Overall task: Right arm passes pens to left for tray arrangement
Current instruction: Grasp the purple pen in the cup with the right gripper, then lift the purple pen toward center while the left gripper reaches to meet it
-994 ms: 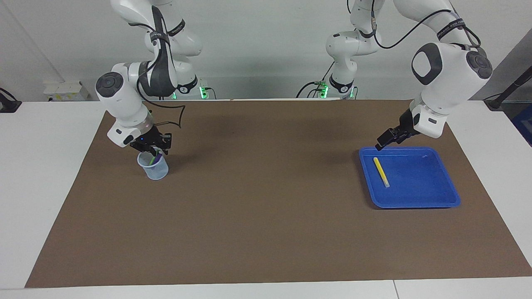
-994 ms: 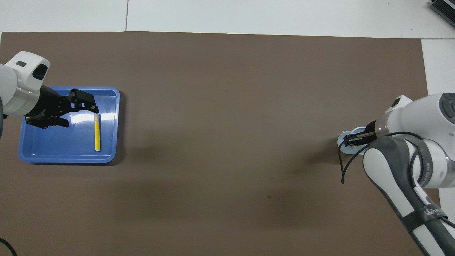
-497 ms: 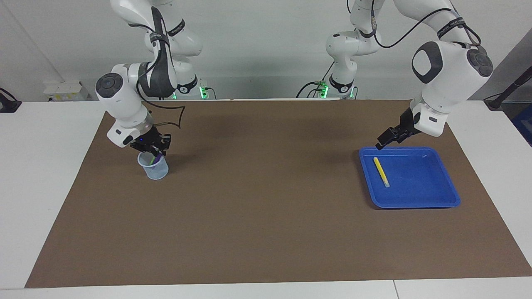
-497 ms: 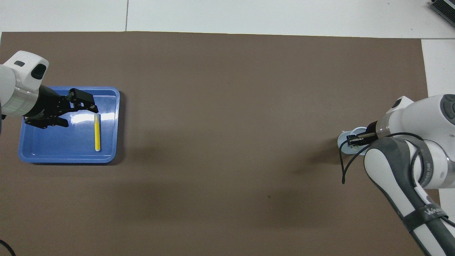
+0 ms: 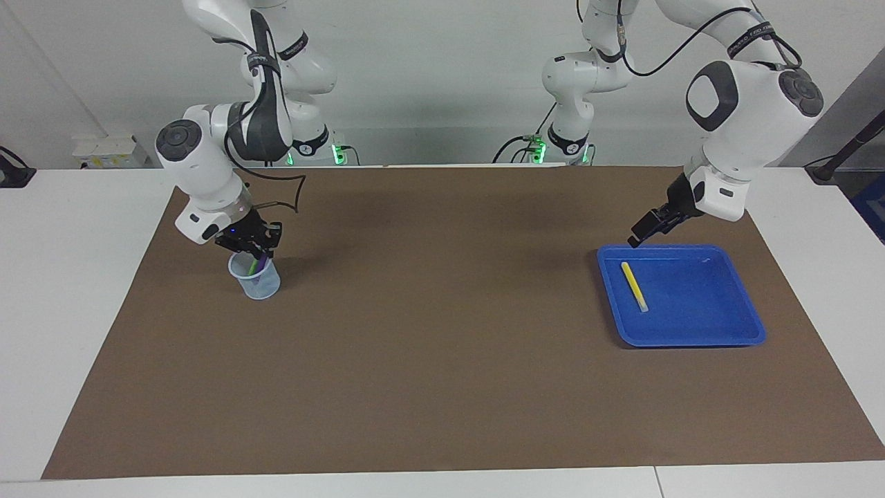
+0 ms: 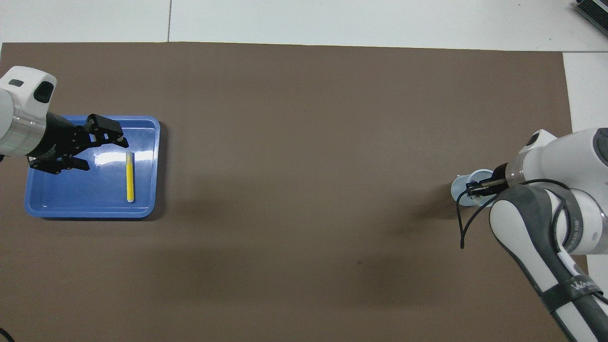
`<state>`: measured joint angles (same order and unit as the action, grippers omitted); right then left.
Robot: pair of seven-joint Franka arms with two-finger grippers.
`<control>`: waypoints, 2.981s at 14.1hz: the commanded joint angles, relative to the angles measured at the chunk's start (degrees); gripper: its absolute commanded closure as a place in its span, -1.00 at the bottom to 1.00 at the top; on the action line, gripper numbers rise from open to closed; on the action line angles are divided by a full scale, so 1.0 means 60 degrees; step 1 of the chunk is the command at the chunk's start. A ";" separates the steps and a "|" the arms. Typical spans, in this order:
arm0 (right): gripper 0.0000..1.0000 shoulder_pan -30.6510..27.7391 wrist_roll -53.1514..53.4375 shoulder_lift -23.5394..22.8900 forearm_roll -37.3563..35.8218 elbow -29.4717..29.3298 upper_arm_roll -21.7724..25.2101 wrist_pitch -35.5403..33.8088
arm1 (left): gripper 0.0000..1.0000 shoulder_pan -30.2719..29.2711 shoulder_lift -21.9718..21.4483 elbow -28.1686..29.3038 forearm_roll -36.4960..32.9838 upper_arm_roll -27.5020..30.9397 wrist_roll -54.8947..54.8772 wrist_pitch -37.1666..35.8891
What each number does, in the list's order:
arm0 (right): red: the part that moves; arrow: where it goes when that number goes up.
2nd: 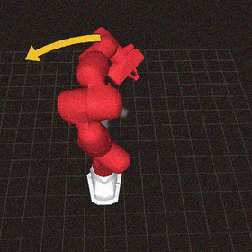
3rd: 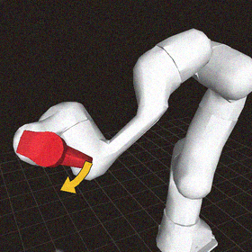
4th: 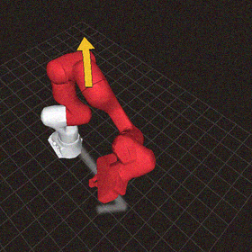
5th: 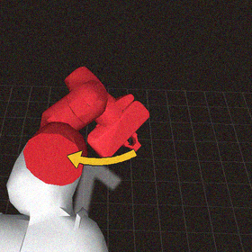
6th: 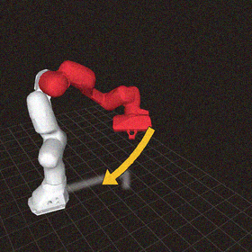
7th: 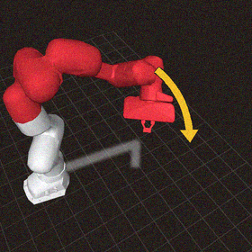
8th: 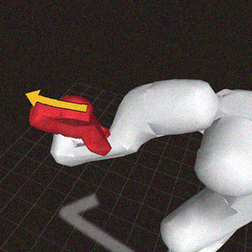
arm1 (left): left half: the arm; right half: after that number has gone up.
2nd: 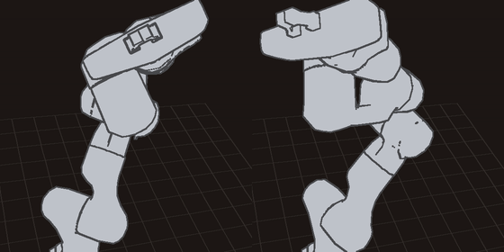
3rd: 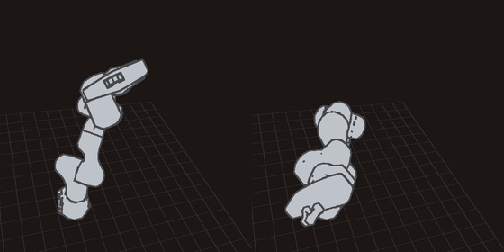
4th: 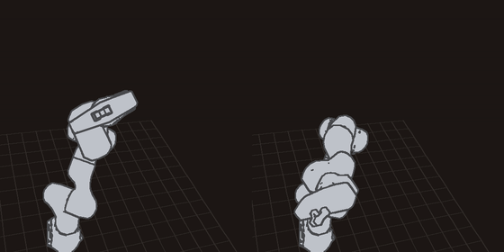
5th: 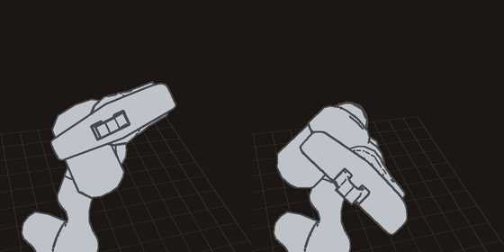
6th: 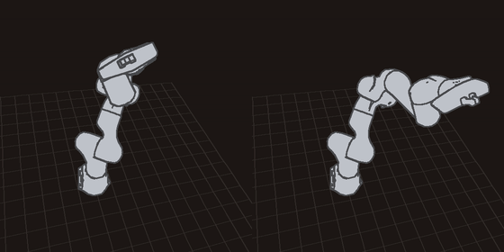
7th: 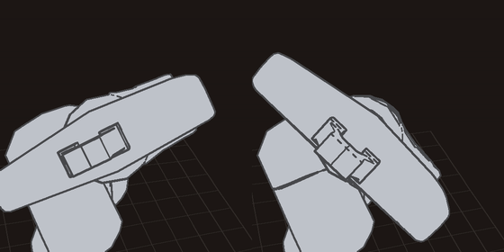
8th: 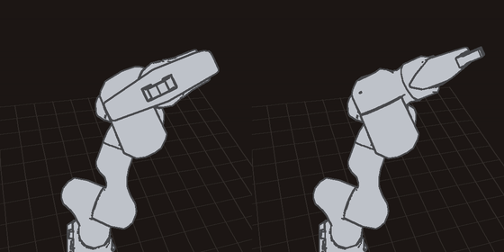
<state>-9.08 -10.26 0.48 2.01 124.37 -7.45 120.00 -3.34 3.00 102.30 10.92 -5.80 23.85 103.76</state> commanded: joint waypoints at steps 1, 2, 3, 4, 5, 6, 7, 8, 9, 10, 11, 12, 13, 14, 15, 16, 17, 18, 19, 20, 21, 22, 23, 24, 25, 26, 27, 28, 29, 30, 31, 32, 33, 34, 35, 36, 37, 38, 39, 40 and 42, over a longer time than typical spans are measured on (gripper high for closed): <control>1.00 -0.0361 -0.0706 -0.0021 -0.0057 0.0147 -0.0047 0.0025 | -1.00 0.0262 -0.0266 0.0045 0.0113 -0.0014 0.0638 0.0007; 1.00 -0.0361 -0.0867 -0.0036 -0.0130 0.0045 -0.0047 -0.0048 | -1.00 0.0292 -0.0338 0.0045 0.0229 -0.0014 0.0741 0.0007; 1.00 -0.0375 -0.1057 -0.0079 -0.0145 -0.0087 -0.0032 -0.0165 | -1.00 0.0307 -0.0368 0.0045 0.0318 0.0000 0.0771 -0.0007; 1.00 -0.0390 -0.1262 -0.0109 -0.0261 -0.0204 -0.0032 -0.0253 | -1.00 0.0322 -0.0412 0.0045 0.0318 -0.0014 0.0786 -0.0051; 1.00 -0.0405 -0.1452 -0.0109 -0.0495 -0.0292 -0.0032 -0.0283 | -1.00 0.0365 -0.0499 0.0074 0.0333 -0.0014 0.0772 -0.0066; 1.00 -0.0434 -0.1628 -0.0109 -0.0700 -0.0409 -0.0032 -0.0327 | -1.00 0.0366 -0.0500 0.0089 0.0348 -0.0014 0.0771 -0.0080; 1.00 -0.0434 -0.1717 -0.0123 -0.0760 -0.0526 -0.0032 -0.0400 | -1.00 0.0366 -0.0515 0.0075 0.0348 -0.0014 0.0771 -0.0081; 1.00 -0.0449 -0.1761 -0.0124 -0.0761 -0.0629 -0.0032 -0.0531 | -1.00 0.0366 -0.0515 0.0089 0.0348 -0.0014 0.0771 -0.0095; 1.00 -0.0449 -0.1834 -0.0138 -0.0775 -0.0731 -0.0032 -0.0605 | -1.00 0.0351 -0.0515 0.0075 0.0348 -0.0014 0.0771 -0.0081; 1.00 -0.0449 -0.2009 -0.0153 -0.0775 -0.0849 -0.0047 -0.0707 | -1.00 0.0366 -0.0515 0.0075 0.0348 -0.0014 0.0771 -0.0066; 1.00 -0.0434 -0.2156 -0.0182 -0.0775 -0.1053 -0.0032 -0.0882 | -1.00 0.0366 -0.0529 0.0075 0.0348 -0.0014 0.0771 -0.0066; 1.00 -0.0434 -0.2186 -0.0182 -0.0775 -0.1200 -0.0047 -0.1015 | -1.00 0.0380 -0.0530 0.0075 0.0348 -0.0014 0.0771 -0.0051; 1.00 -0.0434 -0.2201 -0.0182 -0.0775 -0.1303 -0.0047 -0.1117 | -1.00 0.0380 -0.0530 0.0089 0.0348 -0.0014 0.0771 -0.0051; 1.00 -0.0405 -0.2245 -0.0182 -0.0819 -0.1420 -0.0047 -0.1176 | -1.00 0.0395 -0.0530 0.0089 0.0348 -0.0014 0.0771 -0.0037; 1.00 -0.0376 -0.2492 -0.0182 -0.0993 -0.1566 -0.0047 -0.1206 | -1.00 0.0438 -0.0530 0.0089 0.0348 -0.0014 0.0771 -0.0037; 1.00 -0.0332 -0.2654 -0.0182 -0.1082 -0.1828 -0.0061 -0.1453 | -1.00 0.0439 -0.0530 0.0089 0.0348 -0.0014 0.0800 -0.0037; 1.00 -0.0303 -0.2655 -0.0182 -0.1083 -0.2266 -0.0076 -0.1934 | -1.00 0.0453 -0.0573 0.0104 0.0348 -0.0014 0.0902 -0.0095; 1.00 -0.0230 -0.2655 -0.0182 -0.1083 -0.2720 -0.0091 -0.2374 | -1.00 0.0454 -0.0588 0.0119 0.0362 -0.0043 0.1048 -0.0124; 1.00 -0.0186 -0.2655 -0.0182 -0.0981 -0.3029 -0.0105 -0.2726 | -1.00 0.0468 -0.0603 0.0148 0.0362 -0.0101 0.1093 -0.0125; 1.00 -0.0156 -0.2583 -0.0168 -0.0908 -0.3322 -0.0120 -0.3078 | -1.00 0.0570 -0.0632 0.0148 0.0464 -0.0131 0.1297 -0.0081; 1.00 -0.0156 -0.2568 -0.0153 -0.0820 -0.3586 -0.0135 -0.3328 | -1.00 0.0629 -0.0647 0.0134 0.0595 -0.0131 0.1632 -0.0052; 1.00 -0.0156 -0.2495 -0.0153 -0.0529 -0.3806 -0.0135 -0.3562 | -1.00 0.0644 -0.0661 0.0133 0.0626 -0.0146 0.2013 -0.0066; 1.00 -0.0156 -0.2422 -0.0153 -0.0106 -0.4041 -0.0135 -0.3797 | -1.00 0.0746 -0.0719 0.0133 0.0626 -0.0175 0.2249 -0.0080; 1.00 -0.0185 -0.2261 -0.0153 0.0406 -0.4145 -0.0120 -0.3901 | -1.00 0.0834 -0.0749 0.0133 0.0626 -0.0175 0.2439 -0.0081; 1.00 -0.0200 -0.1970 -0.0138 0.1035 -0.4146 -0.0120 -0.3902 | -1.00 0.0834 -0.0793 0.0133 0.0728 -0.0175 0.2572 -0.0066; 1.00 -0.0185 -0.1474 -0.0138 0.1592 -0.4131 -0.0120 -0.3829 | -1.00 0.0834 -0.0866 0.0133 0.1062 -0.0175 0.2675 -0.0080; 1.00 -0.0127 -0.0715 -0.0138 0.1946 -0.4102 -0.0135 -0.3712 | -1.00 0.0834 -0.0939 0.0148 0.1327 -0.0161 0.2879 -0.0095; 1.00 0.0164 0.0134 -0.0124 0.2268 -0.4044 -0.0149 -0.3537 | -1.00 0.0834 -0.0969 0.0148 0.1445 -0.0175 0.3403 -0.0052; 1.00 0.0500 0.1013 -0.0124 0.2591 -0.4000 -0.0135 -0.3245 | -1.00 0.0892 -0.0969 0.0163 0.1620 -0.0190 0.3843 0.0021; 1.00 0.0692 0.1949 -0.0109 0.2913 -0.3898 -0.0135 -0.2923 | -1.00 0.0980 -0.0969 0.0177 0.1970 -0.0175 0.4094 0.0065; 1.00 0.0882 0.2771 -0.0051 0.3424 -0.3679 -0.0135 -0.2558 | -1.00 0.0981 -0.0998 0.0250 0.2249 -0.0175 0.4387 0.0138; 1.00 0.1102 0.3490 -0.0021 0.3994 -0.3488 -0.0135 -0.2133 | -1.00 0.1024 -0.1100 0.0454 0.2542 -0.0175 0.4868 0.0400; 1.00 0.1263 0.4164 0.0051 0.4305 -0.3298 -0.0149 -0.1723 | -1.00 0.1170 -0.1188 0.0775 0.2748 -0.0175 0.5323 0.0838; 1.00 0.1599 0.4693 0.0081 0.4511 -0.3151 -0.0150 -0.1371 | -1.00 0.1360 -0.1377 0.1155 0.2997 -0.0175 0.5690 0.1466; 1.00 0.1834 0.5177 0.0125 0.4759 -0.3019 -0.0150 -0.0976 | -1.00 0.1521 -0.1611 0.1637 0.3391 -0.0175 0.6157 0.2212; 1.00 0.2083 0.5733 0.0183 0.5139 -0.2800 -0.0150 -0.0464 | -1.00 0.1740 -0.1846 0.2135 0.3786 -0.0175 0.6713 0.3060; 1.00 0.2375 0.6159 0.0271 0.5505 -0.2551 -0.0135 0.0121 | -1.00 0.2018 -0.1949 0.2474 0.4080 -0.0175 0.7284 0.3823; 1.00 0.2668 0.6584 0.0330 0.5755 -0.2331 -0.0135 0.0692 | -1.00 0.2383 -0.1994 0.2724 0.4127 -0.0175 0.7914 0.4498; 1.00 0.2990 0.7168 0.0389 0.5961 -0.2141 -0.0149 0.1191 | -1.00 0.2721 -0.1994 0.2915 0.4142 -0.0175 0.8558 0.5215; 1.00 0.3255 0.7797 0.0389 0.6195 -0.2023 -0.0135 0.1718 | -1.00 0.3000 -0.1994 0.3076 0.4171 -0.0175 0.9405 0.5889; 1.00 0.3884 0.8548 0.0389 0.6678 -0.1731 -0.0150 0.2772 | -0.99 0.3469 -0.1980 0.3209 0.4171 -0.0175 1.0814 0.6742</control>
<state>11.76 37.32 0.72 38.84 110.29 -8.48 131.49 14.89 -6.95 118.76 34.99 -7.57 82.09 139.59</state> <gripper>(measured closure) 0.811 0.000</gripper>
